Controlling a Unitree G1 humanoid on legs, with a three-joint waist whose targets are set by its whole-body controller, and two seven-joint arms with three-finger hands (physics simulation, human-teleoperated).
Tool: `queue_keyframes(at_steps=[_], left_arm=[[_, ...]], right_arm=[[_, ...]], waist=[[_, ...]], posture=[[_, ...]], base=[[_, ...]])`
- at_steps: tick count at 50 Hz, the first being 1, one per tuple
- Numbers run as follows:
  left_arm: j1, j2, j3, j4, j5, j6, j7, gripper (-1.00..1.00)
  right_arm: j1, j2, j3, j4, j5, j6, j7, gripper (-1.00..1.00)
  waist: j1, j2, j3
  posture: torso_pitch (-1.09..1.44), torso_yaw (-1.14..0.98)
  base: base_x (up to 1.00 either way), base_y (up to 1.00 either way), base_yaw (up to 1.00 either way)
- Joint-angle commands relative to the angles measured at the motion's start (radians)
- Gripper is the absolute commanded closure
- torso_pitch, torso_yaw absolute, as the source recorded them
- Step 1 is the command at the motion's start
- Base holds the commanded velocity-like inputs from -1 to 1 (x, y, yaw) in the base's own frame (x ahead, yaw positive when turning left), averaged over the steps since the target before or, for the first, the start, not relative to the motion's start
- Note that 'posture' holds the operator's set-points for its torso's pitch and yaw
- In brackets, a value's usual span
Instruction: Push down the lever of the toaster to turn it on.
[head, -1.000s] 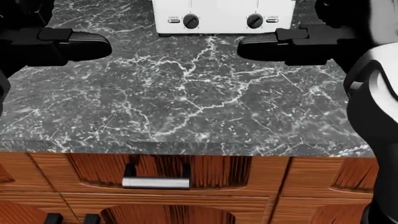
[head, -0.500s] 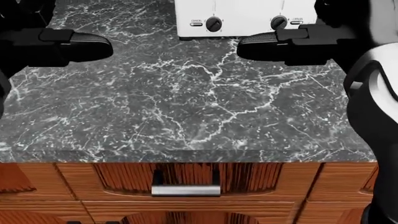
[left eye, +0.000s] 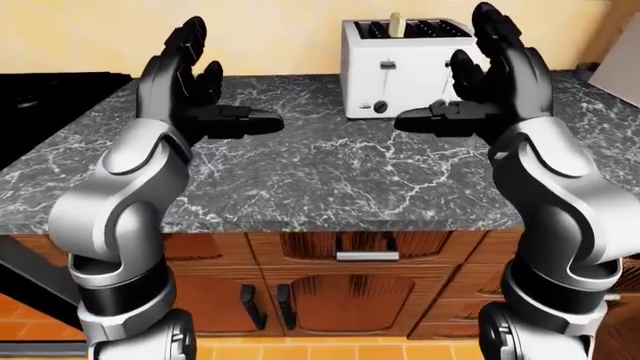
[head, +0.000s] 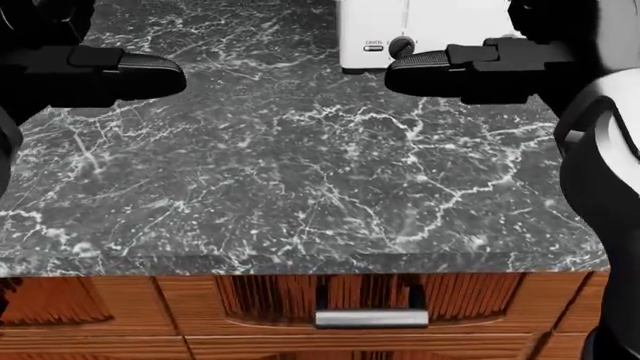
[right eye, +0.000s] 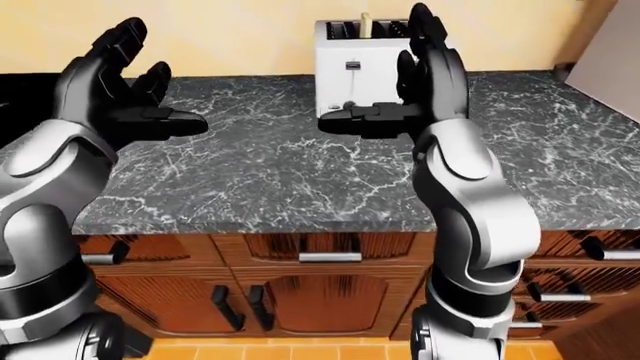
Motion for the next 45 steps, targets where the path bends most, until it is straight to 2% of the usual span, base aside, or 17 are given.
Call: queue_keyframes(at_steps=[1, 2, 3, 8, 9, 12, 15, 17, 21, 26, 29, 30, 31, 37, 40, 44, 45], left_arm=[[-0.027, 0.015, 0.024, -0.027, 0.009, -0.034, 0.006, -1.0], [-0.025, 0.015, 0.023, -0.025, 0.01, -0.037, 0.005, -1.0], [-0.026, 0.015, 0.023, -0.024, 0.01, -0.037, 0.005, -1.0], [-0.028, 0.015, 0.024, -0.033, 0.007, -0.028, 0.009, -1.0], [-0.028, 0.015, 0.024, -0.033, 0.006, -0.027, 0.009, -1.0], [-0.028, 0.015, 0.024, -0.033, 0.007, -0.029, 0.009, -1.0], [-0.026, 0.013, 0.02, -0.028, 0.01, -0.036, 0.006, -1.0], [-0.024, 0.013, 0.02, -0.025, 0.013, -0.04, 0.004, -1.0], [-0.025, 0.012, 0.021, -0.032, 0.013, -0.034, 0.005, -1.0], [-0.027, 0.012, 0.023, -0.036, 0.011, -0.026, 0.006, -1.0], [-0.026, 0.012, 0.023, -0.037, 0.011, -0.027, 0.006, -1.0], [-0.026, 0.012, 0.023, -0.035, 0.011, -0.029, 0.005, -1.0], [-0.025, 0.012, 0.023, -0.036, 0.011, -0.029, 0.005, -1.0], [-0.027, 0.012, 0.024, -0.039, 0.009, -0.025, 0.008, -1.0], [-0.027, 0.012, 0.022, -0.037, 0.01, -0.027, 0.008, -1.0], [-0.027, 0.012, 0.024, -0.041, 0.008, -0.023, 0.01, -1.0], [-0.027, 0.012, 0.024, -0.039, 0.009, -0.026, 0.009, -1.0]], right_arm=[[-0.031, -0.002, 0.002, -0.025, 0.007, -0.035, 0.005, -1.0], [-0.03, -0.003, 0.003, -0.022, 0.007, -0.041, 0.006, -1.0], [-0.03, -0.002, 0.003, -0.021, 0.008, -0.04, 0.004, -1.0], [-0.031, -0.004, 0.003, -0.027, 0.009, -0.036, 0.0, -1.0], [-0.032, -0.004, 0.003, -0.025, 0.009, -0.039, 0.0, -1.0], [-0.031, -0.004, 0.006, -0.026, 0.009, -0.038, 0.0, -1.0], [-0.029, -0.005, 0.007, -0.026, 0.007, -0.039, 0.001, -1.0], [-0.03, -0.005, 0.007, -0.026, 0.007, -0.038, 0.001, -1.0], [-0.03, -0.003, 0.008, -0.029, 0.006, -0.036, 0.002, -1.0], [-0.031, -0.002, 0.008, -0.032, 0.005, -0.032, 0.001, -1.0], [-0.03, -0.002, 0.009, -0.031, 0.004, -0.033, 0.003, -1.0], [-0.029, -0.002, 0.01, -0.031, 0.003, -0.036, 0.004, -1.0], [-0.028, -0.002, 0.01, -0.031, 0.002, -0.036, 0.004, -1.0], [-0.026, -0.001, 0.009, -0.028, 0.0, -0.04, 0.008, -1.0], [-0.028, 0.0, 0.009, -0.028, 0.0, -0.038, 0.008, -1.0], [-0.027, 0.001, 0.009, -0.029, -0.001, -0.038, 0.007, -1.0], [-0.025, 0.001, 0.009, -0.025, -0.002, -0.043, 0.008, -1.0]], waist=[[0.002, 0.009, -0.005], [0.0, 0.038, -0.002], [-0.003, 0.071, -0.022], [0.008, 0.011, -0.012], [0.006, 0.003, -0.03], [0.023, -0.006, -0.027], [0.029, -0.038, -0.026], [0.026, -0.022, -0.028], [0.022, -0.034, -0.033], [0.018, 0.011, -0.014], [0.009, 0.094, -0.039], [0.018, 0.051, -0.028], [0.013, 0.071, -0.026], [0.021, 0.033, -0.026], [0.024, 0.003, -0.026], [0.049, -0.065, -0.023], [0.042, -0.028, -0.01]], posture=[[0.0, 0.0], [0.0, 0.0], [0.0, 0.0], [0.0, 0.0], [0.0, 0.0], [0.0, 0.0], [0.0, 0.0], [0.0, 0.0], [0.0, 0.0], [0.0, 0.0], [0.0, 0.0], [0.0, 0.0], [0.0, 0.0], [0.0, 0.0], [0.0, 0.0], [0.0, 0.0], [0.0, 0.0]], base=[[0.19, 0.0, 0.0], [0.07, 0.0, 0.0], [0.0, 0.0, 0.0], [0.0, 0.0, 0.0], [0.05, 0.0, 0.0], [0.06, 0.0, 0.0], [0.08, 0.0, 0.0], [0.09, 0.0, 0.0], [0.1, 0.0, 0.0], [0.1, 0.0, 0.0], [0.1, 0.0, 0.0], [0.11, 0.0, 0.0], [0.1, 0.0, 0.0], [0.1, 0.0, 0.0], [0.11, 0.0, 0.0], [0.04, 0.0, 0.0], [0.02, 0.0, 0.0]])
